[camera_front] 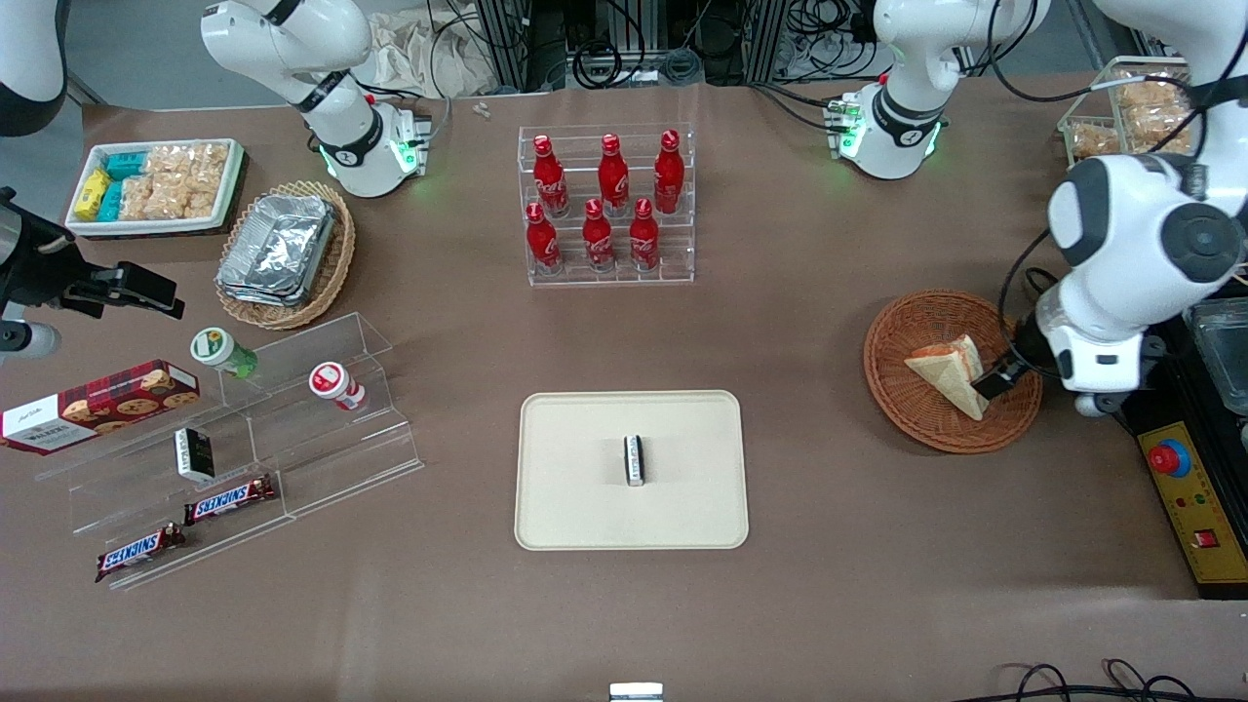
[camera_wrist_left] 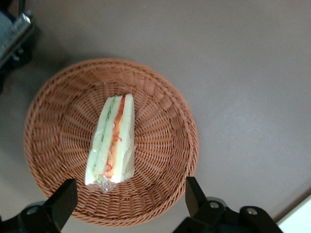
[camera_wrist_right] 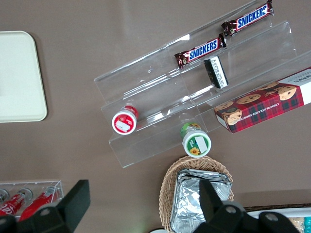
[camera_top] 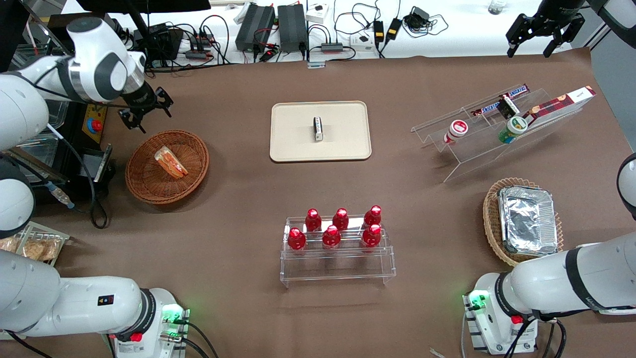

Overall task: Place sandwich from basket to tray
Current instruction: 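Lower the left gripper and close it on the wrapped sandwich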

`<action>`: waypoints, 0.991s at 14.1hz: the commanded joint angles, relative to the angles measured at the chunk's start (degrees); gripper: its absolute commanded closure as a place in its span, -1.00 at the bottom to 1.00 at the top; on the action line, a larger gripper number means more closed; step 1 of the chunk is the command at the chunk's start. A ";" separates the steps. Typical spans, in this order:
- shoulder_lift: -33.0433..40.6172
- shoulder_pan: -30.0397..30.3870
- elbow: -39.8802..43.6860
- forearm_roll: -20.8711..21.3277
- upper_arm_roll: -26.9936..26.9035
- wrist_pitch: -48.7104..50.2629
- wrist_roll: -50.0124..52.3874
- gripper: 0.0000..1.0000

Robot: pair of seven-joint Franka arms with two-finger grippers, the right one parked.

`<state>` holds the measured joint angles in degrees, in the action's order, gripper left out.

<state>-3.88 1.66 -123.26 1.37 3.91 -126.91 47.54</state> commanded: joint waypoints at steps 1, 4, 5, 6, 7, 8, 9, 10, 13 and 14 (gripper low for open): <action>2.74 0.10 -6.37 1.18 -0.13 -5.27 2.21 -0.96; 3.35 0.19 -12.69 2.50 -0.13 -13.16 1.94 -0.96; 3.09 0.19 -14.62 2.59 -0.13 -16.15 1.77 -0.96; 3.00 0.36 -16.73 3.11 -0.22 -18.88 0.55 -0.96; 3.00 0.97 -19.54 4.16 -0.31 -22.91 -2.07 -0.97; 2.65 1.59 -21.56 4.34 -0.39 -26.69 -3.58 -0.97; 1.87 2.20 -22.37 4.35 -0.48 -28.47 -5.51 -0.97; 1.25 3.60 -22.46 4.35 -0.48 -28.75 -7.96 -0.97; -0.51 5.55 -22.38 4.35 -0.48 -29.71 -9.48 -0.96; -1.12 5.55 -22.29 4.35 -0.40 -30.06 -9.48 -0.76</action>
<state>-4.43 6.69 -144.49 4.37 3.07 -154.45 38.13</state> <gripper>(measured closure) 0.022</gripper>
